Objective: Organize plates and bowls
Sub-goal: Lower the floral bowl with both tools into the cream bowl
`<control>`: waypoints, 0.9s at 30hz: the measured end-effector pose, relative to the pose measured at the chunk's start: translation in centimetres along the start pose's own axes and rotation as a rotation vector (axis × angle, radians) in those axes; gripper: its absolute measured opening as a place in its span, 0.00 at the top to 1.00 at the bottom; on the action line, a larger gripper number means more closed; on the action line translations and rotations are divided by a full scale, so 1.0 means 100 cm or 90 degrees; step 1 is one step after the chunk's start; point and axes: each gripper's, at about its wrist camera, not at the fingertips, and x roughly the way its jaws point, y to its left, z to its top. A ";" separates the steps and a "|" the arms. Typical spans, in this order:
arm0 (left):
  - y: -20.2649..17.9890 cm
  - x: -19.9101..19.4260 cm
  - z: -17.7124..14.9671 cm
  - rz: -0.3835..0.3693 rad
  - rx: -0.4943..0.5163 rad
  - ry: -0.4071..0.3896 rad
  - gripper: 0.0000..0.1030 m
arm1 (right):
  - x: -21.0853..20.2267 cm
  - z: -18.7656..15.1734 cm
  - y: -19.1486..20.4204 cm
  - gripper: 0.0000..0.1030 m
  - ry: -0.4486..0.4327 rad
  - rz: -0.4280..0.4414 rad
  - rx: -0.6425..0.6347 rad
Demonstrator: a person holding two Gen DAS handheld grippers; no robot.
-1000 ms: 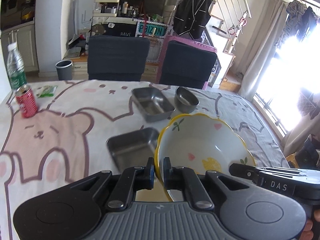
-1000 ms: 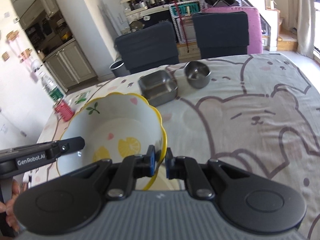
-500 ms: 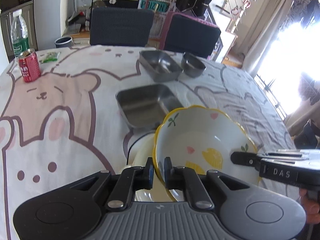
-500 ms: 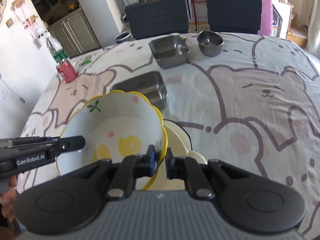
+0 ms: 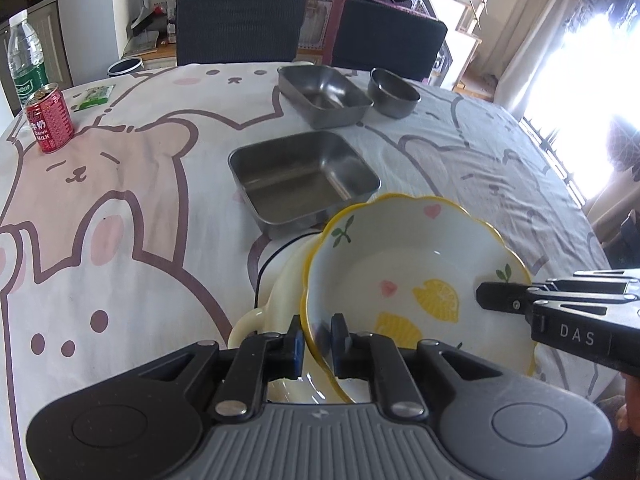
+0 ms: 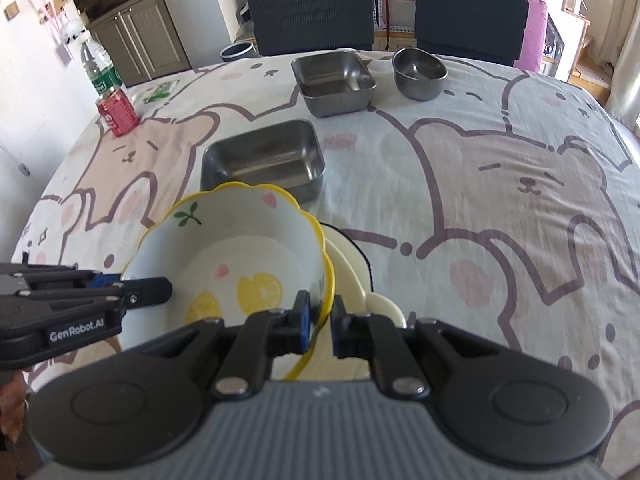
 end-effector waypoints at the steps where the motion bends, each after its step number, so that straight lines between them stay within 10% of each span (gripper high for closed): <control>1: -0.001 0.001 0.000 0.002 0.002 0.003 0.85 | 0.001 0.000 0.000 0.88 0.002 -0.002 -0.002; 27: -0.011 0.031 -0.008 0.048 0.060 0.057 0.80 | 0.023 0.002 0.008 0.88 0.044 -0.042 -0.049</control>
